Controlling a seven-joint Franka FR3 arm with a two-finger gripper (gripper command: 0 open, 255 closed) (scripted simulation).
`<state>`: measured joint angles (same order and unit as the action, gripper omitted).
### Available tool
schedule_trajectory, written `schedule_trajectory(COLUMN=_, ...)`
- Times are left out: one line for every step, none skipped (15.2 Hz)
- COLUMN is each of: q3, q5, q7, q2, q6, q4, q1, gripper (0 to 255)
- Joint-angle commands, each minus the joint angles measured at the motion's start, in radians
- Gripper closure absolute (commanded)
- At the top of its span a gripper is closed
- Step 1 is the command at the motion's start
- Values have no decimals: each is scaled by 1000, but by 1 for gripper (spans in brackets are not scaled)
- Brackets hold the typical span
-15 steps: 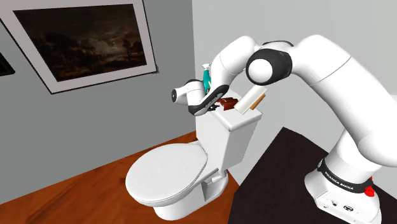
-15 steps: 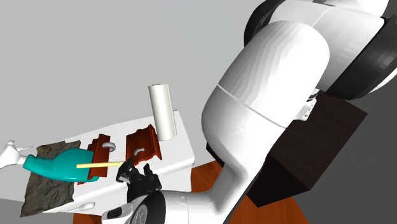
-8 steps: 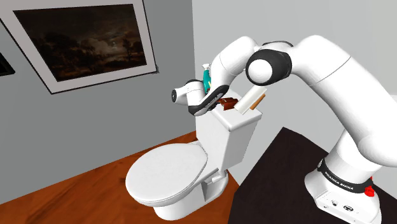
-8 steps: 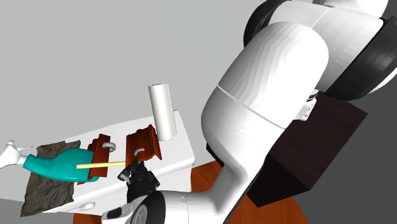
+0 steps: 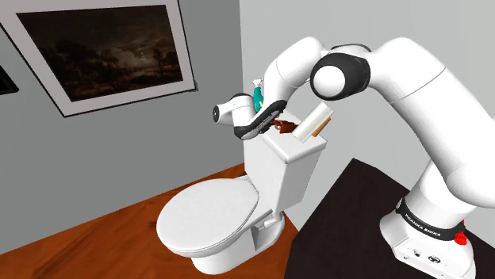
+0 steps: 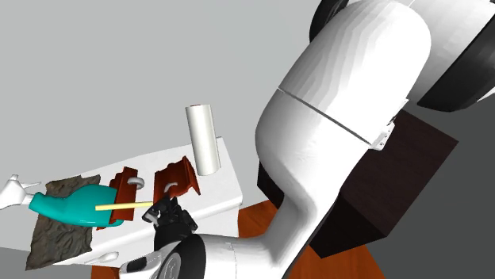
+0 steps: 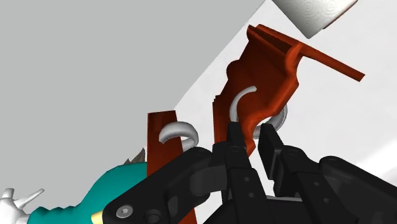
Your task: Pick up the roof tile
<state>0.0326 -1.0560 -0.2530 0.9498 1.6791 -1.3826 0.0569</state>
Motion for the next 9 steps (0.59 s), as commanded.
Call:
schedule_trajectory(q3=0, q5=0, q7=9, q2=-20, q6=-4, q4=-10, q1=-1, gripper=255)
schedule_trajectory(q3=1, q5=1, q7=13, q2=-30, q6=-8, q4=-15, q1=-1, gripper=255)
schedule_trajectory(q3=1, q5=2, q7=18, q2=-41, q6=-11, q4=-20, q1=-2, gripper=255)
schedule_trajectory(q3=2, q5=2, q7=23, q2=-51, q6=-14, q4=-25, q1=-2, gripper=255)
schedule_trajectory(q3=2, q5=3, q7=27, q2=-62, q6=-17, q4=-30, q1=-2, gripper=255)
schedule_trajectory(q3=3, q5=4, q7=32, q2=-71, q6=-21, q4=-33, q1=-2, gripper=255)
schedule_trajectory(q3=3, q5=5, q7=37, q2=-81, q6=-24, q4=-37, q1=-2, gripper=255)
schedule_trajectory(q3=4, q5=5, q7=42, q2=-91, q6=-27, q4=-42, q1=-2, gripper=255)
schedule_trajectory(q3=4, q5=6, q7=47, q2=-101, q6=-31, q4=-45, q1=-2, gripper=255)
